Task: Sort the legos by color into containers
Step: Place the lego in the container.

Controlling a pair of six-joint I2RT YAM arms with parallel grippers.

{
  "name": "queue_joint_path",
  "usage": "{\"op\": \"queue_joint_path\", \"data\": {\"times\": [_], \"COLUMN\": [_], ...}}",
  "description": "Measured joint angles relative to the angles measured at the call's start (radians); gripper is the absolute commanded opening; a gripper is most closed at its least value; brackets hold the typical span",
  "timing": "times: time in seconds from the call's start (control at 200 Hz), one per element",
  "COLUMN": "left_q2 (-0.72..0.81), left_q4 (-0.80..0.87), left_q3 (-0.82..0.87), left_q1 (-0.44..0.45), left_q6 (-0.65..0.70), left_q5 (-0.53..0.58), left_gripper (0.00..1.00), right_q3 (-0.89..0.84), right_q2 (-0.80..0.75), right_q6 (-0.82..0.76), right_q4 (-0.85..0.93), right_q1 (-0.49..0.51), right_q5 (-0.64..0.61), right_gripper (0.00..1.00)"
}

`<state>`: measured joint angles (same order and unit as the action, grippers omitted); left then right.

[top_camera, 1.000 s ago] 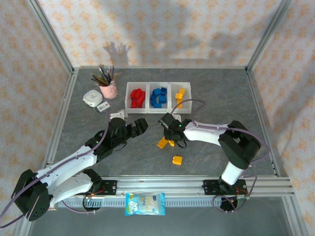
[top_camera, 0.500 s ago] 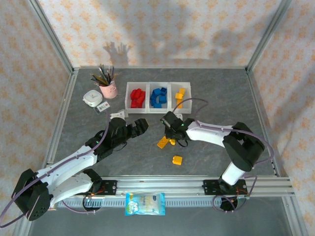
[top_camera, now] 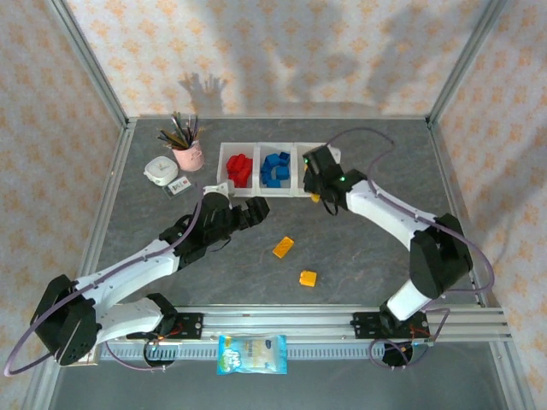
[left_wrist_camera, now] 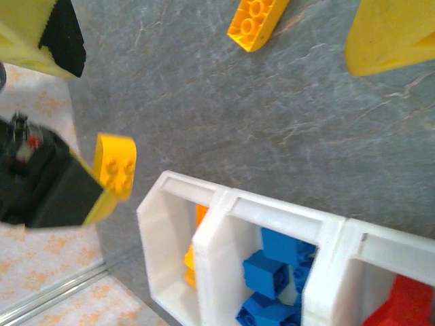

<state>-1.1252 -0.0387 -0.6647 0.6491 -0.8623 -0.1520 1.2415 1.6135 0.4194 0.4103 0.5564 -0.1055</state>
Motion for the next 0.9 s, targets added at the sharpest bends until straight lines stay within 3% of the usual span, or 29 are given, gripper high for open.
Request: {"op": "queue_joint_path", "data": {"times": [0.34,0.465,0.571,0.901], "left_q2": [-0.143,-0.166,-0.171,-0.142], "left_q4": [-0.042,-0.045,-0.046,-0.043], "left_q3": [-0.114,-0.134,-0.139,-0.139], "left_q1": [0.010,0.010,0.010,0.010], "left_q6": [0.027,0.034,0.038,0.052], "left_q5": [-0.017,-0.023,-0.024,-0.023], "left_gripper": [0.99,0.99,0.99,0.99], "right_q3": [0.253,0.295,0.298,0.257], "right_q2": [0.306,0.372,0.376,0.297], "right_q6": [-0.090,-0.110,-0.126,-0.130], "right_q4": [-0.017,-0.012,-0.005,-0.004], "right_q1": [-0.103,-0.112,-0.113,-0.106], "right_q5": [-0.076,-0.090,-0.098,-0.058], "right_gripper": [0.23,0.31,0.40,0.44]}}
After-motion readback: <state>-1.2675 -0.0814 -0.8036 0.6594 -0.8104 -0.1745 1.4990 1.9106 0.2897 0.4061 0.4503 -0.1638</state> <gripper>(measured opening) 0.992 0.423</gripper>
